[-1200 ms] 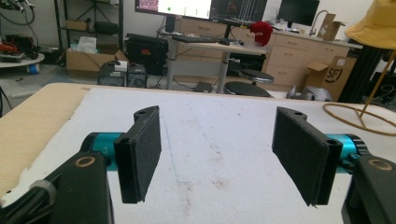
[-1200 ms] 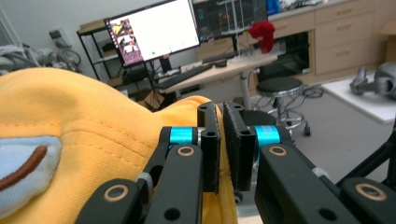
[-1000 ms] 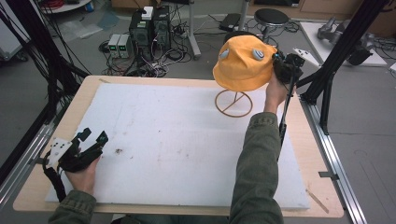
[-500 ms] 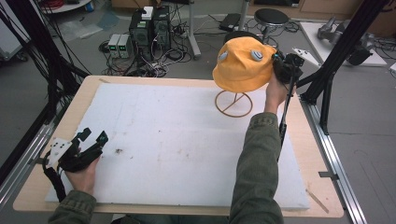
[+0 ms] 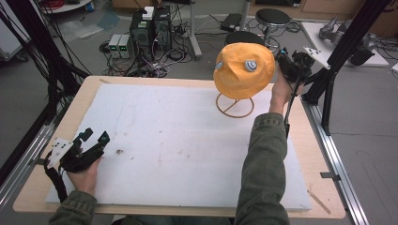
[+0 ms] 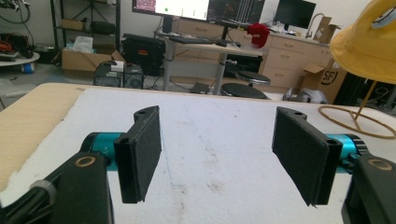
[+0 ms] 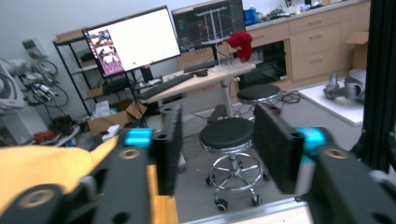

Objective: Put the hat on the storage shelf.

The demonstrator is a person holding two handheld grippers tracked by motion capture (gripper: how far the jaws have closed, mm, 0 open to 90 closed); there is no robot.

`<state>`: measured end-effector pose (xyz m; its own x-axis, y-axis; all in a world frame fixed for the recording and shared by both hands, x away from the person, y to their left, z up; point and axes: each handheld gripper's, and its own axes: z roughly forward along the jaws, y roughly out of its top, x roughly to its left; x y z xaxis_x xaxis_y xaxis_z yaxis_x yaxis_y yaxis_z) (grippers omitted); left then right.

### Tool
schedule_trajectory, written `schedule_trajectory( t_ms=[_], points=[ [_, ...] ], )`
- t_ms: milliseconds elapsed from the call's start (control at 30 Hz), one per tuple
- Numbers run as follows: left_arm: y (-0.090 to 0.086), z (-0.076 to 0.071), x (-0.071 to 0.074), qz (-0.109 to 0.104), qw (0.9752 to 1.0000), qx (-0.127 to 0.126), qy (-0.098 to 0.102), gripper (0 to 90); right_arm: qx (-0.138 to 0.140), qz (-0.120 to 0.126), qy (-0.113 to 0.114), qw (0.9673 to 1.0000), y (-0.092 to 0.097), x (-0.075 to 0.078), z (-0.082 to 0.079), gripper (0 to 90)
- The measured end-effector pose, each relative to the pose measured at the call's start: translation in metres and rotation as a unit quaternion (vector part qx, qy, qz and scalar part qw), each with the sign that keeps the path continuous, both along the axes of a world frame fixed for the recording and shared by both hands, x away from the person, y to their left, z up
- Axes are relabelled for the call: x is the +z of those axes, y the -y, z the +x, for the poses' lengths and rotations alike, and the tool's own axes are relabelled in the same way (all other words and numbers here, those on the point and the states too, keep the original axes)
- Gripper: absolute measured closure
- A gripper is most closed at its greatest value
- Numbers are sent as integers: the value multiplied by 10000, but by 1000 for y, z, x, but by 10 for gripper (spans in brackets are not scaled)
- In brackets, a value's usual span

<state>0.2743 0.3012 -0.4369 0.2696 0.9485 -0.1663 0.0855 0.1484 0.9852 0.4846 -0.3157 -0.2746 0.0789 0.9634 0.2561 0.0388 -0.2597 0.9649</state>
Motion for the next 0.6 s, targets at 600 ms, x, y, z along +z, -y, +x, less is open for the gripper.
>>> schedule_trajectory(
  t_ms=[600],
  points=[
    [3, 2, 1, 12, 10000, 9, 36, 330, 439, -177, 428, 9980, -9, 16, -10, 118]
  ],
)
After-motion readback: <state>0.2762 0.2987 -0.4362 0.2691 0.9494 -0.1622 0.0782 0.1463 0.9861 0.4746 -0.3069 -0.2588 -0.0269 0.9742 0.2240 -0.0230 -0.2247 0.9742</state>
